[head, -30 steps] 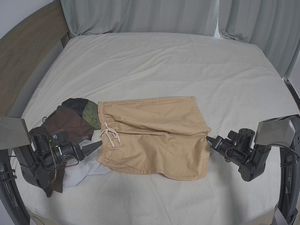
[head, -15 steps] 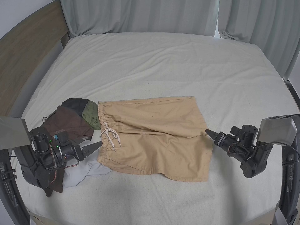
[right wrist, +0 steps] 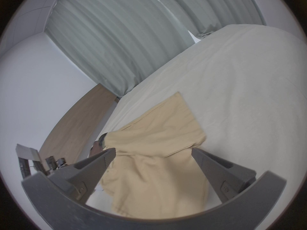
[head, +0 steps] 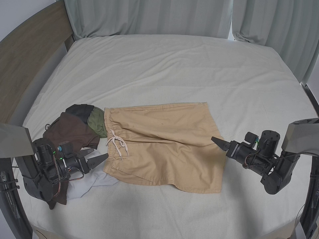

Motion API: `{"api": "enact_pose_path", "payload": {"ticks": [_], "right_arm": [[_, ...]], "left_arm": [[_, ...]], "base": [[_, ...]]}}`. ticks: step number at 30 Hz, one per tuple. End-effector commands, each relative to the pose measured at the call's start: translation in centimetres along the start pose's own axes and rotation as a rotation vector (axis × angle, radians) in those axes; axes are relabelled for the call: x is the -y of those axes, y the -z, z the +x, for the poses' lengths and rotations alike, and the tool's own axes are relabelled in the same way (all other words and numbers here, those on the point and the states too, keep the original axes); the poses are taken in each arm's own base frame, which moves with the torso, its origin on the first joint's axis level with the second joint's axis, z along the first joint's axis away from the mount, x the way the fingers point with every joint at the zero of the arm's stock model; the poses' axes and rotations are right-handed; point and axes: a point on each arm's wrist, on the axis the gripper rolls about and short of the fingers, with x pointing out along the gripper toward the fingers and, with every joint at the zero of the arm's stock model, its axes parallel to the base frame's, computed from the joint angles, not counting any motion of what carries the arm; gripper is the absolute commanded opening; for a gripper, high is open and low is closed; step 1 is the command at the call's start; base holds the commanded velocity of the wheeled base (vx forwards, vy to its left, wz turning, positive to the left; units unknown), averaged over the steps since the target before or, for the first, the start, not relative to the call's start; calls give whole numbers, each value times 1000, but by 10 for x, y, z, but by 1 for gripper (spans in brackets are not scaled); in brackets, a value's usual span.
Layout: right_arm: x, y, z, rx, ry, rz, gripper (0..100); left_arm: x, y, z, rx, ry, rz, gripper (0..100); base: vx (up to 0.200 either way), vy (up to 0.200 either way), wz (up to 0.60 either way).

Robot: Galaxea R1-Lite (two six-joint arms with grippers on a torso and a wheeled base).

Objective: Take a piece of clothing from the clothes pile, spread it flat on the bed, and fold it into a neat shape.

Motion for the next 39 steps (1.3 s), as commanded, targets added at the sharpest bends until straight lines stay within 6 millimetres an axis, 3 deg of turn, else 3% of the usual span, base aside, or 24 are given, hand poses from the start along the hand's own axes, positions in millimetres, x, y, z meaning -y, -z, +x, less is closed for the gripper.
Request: {"api": "enact_pose_path", "payload": {"ticks": [1,23,39], "right_arm": [[-31,-1,-12,-9,-76,-20,100],[-36,2,-13,-19,-87,-20,100],[-35,2,-12,-18,-86,-21,100]], "left_arm": [[-8,10,0,-24,-20,-30,100],[-23,57,13,-152,-37,-152,100],[-14,62,38,-147,-65,-265,100]], "base": [[0,0,0],[0,0,0],[0,0,0]]}}
